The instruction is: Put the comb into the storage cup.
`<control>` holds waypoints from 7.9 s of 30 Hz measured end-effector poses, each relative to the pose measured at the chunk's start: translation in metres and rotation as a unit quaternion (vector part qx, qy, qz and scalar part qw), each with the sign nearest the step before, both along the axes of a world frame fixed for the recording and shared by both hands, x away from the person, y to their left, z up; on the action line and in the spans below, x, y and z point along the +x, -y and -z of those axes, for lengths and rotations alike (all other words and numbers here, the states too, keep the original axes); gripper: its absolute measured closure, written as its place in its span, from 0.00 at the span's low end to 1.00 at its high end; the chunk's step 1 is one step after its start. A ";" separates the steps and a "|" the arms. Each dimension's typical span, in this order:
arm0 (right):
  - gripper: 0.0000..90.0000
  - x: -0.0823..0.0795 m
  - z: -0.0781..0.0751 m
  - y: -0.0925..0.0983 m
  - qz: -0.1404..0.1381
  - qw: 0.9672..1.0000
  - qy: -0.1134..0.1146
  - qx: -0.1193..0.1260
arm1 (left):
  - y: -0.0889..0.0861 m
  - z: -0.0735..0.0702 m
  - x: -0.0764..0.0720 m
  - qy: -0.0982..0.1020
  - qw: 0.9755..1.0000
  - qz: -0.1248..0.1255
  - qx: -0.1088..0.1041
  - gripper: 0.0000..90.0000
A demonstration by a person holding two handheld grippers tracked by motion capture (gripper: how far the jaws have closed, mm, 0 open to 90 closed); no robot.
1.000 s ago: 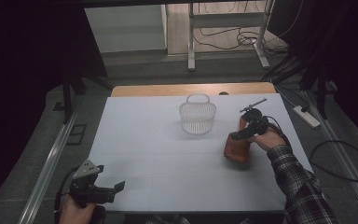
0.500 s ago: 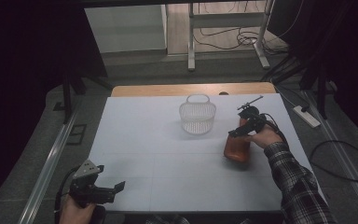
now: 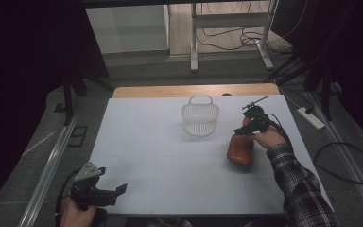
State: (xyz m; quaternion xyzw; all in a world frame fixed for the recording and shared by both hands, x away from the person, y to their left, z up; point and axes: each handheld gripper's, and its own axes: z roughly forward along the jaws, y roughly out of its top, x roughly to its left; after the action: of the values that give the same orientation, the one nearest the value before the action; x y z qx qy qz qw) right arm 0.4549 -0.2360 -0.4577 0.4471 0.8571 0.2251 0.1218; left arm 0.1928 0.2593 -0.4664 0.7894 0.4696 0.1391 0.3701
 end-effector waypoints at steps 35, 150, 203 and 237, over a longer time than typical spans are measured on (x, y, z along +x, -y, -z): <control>0.99 0.020 0.011 -0.013 -0.036 0.999 -0.027 -0.028 | 0.002 0.000 0.000 -0.001 1.000 0.006 0.007 0.01; 0.99 -0.076 0.025 0.060 -0.020 0.998 -0.055 -0.010 | 0.005 0.000 0.001 -0.002 1.000 0.009 0.018 0.02; 0.38 -0.110 -0.011 0.059 0.004 1.000 0.025 0.004 | 0.004 0.000 0.001 -0.003 1.000 0.015 0.015 0.02; 0.00 -0.107 -0.001 0.030 -0.025 0.999 0.021 0.021 | 0.005 0.000 0.001 -0.005 1.000 0.017 0.019 0.02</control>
State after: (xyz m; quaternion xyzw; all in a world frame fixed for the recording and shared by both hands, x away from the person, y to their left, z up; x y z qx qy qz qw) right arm 0.3482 -0.2663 -0.4571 0.4236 0.8600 0.2557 0.1246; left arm 0.1941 0.2540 -0.4666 0.8046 0.4556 0.1379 0.3549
